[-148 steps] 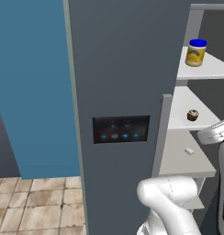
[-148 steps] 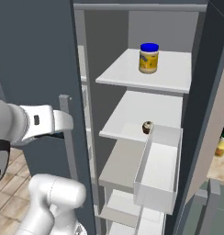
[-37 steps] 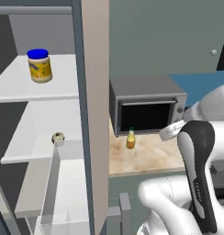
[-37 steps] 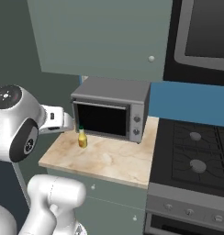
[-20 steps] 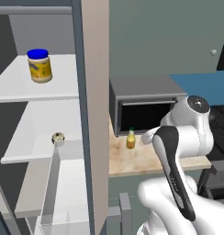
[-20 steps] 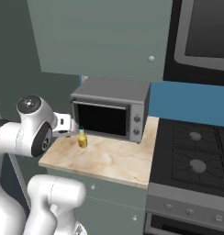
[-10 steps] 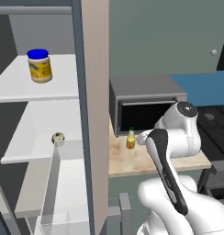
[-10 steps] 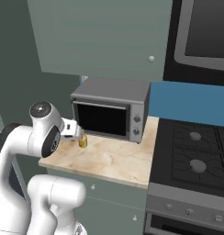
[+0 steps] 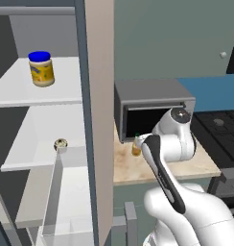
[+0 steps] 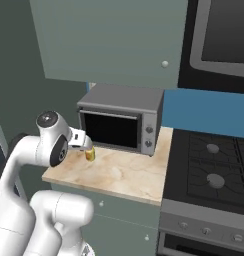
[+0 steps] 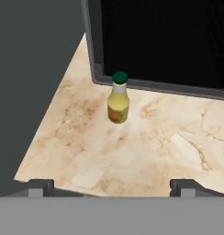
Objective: Place the mayonnaise and mustard from the counter to the top shelf of the fridge. If the existing items in the fridge are on the top shelf, move them to other shelves.
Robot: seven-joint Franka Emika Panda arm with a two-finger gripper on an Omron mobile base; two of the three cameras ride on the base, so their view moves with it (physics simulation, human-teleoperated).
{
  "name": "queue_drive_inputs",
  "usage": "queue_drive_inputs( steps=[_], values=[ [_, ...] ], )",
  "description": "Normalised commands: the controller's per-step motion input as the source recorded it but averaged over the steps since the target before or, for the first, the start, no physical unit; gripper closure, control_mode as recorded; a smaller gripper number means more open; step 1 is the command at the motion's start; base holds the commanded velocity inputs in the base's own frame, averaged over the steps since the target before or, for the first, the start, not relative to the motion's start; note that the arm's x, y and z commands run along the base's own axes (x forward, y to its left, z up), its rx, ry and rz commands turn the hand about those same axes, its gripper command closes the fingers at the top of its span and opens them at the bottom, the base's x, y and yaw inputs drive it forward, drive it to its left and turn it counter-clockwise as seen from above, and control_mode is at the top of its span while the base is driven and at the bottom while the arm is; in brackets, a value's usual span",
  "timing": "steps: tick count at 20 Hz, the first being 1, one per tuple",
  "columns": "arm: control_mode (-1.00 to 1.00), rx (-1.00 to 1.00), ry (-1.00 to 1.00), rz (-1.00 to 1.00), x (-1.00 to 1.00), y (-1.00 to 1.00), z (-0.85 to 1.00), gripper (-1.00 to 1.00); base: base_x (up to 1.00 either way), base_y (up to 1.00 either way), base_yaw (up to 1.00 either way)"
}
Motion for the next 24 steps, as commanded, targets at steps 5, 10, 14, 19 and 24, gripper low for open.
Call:
queue_drive_inputs(
  steps=[5, 10, 14, 19, 24],
  values=[
    [-1.0, 0.0, 0.01, -0.02, 0.38, 0.11, -0.2, -1.0, 0.0, 0.0, 0.0],
    [-1.0, 0.0, 0.0, 0.0, 0.45, 0.06, -0.15, -1.0, 0.0, 0.0, 0.0],
    [-1.0, 0.0, 0.0, -0.01, 0.38, 0.0, -0.18, -1.0, 0.0, 0.0, 0.0],
    [-1.0, 0.0, 0.0, -0.02, 0.39, 0.0, -0.24, -1.0, 0.0, 0.0, 0.0],
    [-1.0, 0.0, 0.0, -0.03, 0.4, 0.0, -0.23, -1.0, 0.0, 0.0, 0.0]
  ],
)
